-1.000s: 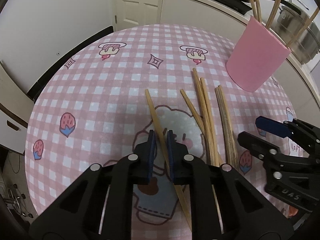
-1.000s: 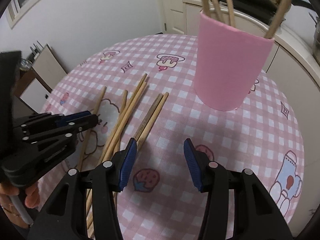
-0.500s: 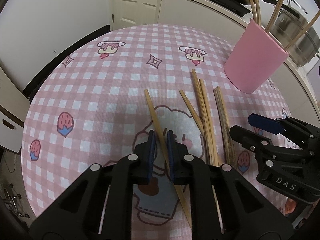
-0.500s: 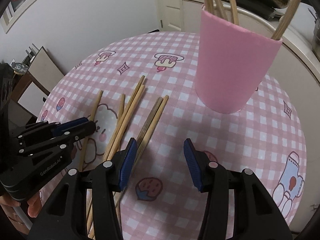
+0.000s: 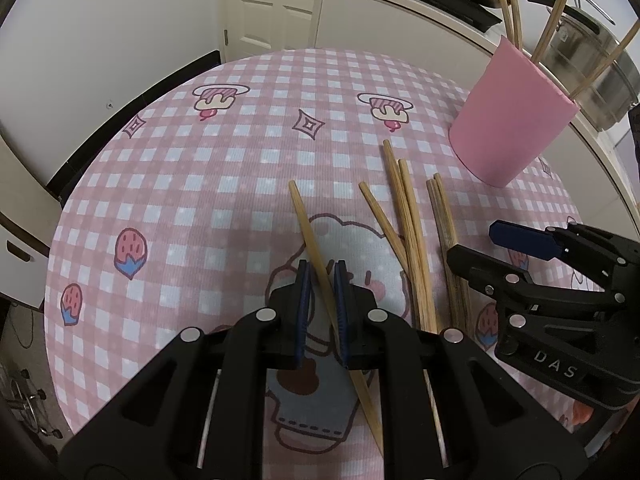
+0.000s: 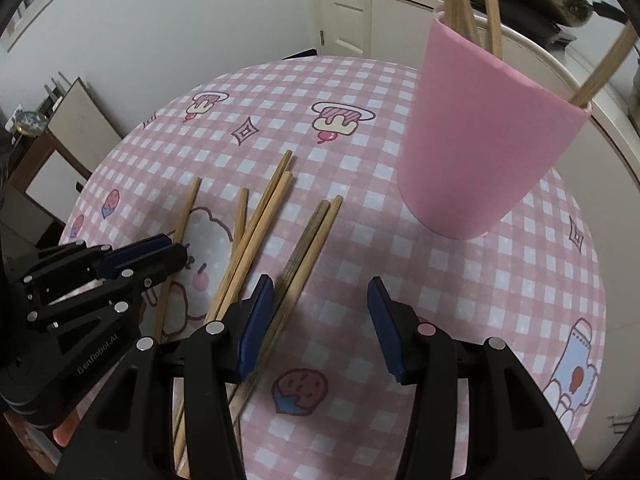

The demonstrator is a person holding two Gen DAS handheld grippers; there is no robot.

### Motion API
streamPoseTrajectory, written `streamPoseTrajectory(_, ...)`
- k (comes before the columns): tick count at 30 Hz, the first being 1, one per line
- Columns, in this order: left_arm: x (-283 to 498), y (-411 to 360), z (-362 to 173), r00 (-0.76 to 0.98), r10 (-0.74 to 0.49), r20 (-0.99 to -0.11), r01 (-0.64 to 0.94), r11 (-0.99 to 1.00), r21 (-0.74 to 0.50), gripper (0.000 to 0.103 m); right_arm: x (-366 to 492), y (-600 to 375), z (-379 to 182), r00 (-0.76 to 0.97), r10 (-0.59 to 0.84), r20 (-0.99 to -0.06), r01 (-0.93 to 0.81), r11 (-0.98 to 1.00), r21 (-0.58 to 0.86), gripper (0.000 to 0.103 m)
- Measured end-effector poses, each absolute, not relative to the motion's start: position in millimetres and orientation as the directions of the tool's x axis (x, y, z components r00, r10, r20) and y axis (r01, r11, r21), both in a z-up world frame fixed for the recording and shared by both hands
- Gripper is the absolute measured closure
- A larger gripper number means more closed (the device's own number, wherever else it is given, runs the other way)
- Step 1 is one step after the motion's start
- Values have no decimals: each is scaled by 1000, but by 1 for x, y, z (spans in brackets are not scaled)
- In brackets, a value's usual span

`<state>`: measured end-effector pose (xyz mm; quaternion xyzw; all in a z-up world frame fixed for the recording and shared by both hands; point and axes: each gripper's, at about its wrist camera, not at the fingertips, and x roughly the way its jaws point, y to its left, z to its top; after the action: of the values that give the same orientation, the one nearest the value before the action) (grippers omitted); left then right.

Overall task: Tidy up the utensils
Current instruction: 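Close the left tool on a chopstick while the right tool hovers over the pile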

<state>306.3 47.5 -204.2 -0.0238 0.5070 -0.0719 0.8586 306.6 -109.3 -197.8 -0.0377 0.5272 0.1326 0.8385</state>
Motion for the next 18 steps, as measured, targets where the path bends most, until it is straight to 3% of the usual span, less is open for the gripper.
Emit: streamPoseTrajectory(18, 314, 47, -206, 480, -120, -869, 97, 992, -83, 90, 306, -127, -195, 373, 193, -908, -257, 961, 99, 58)
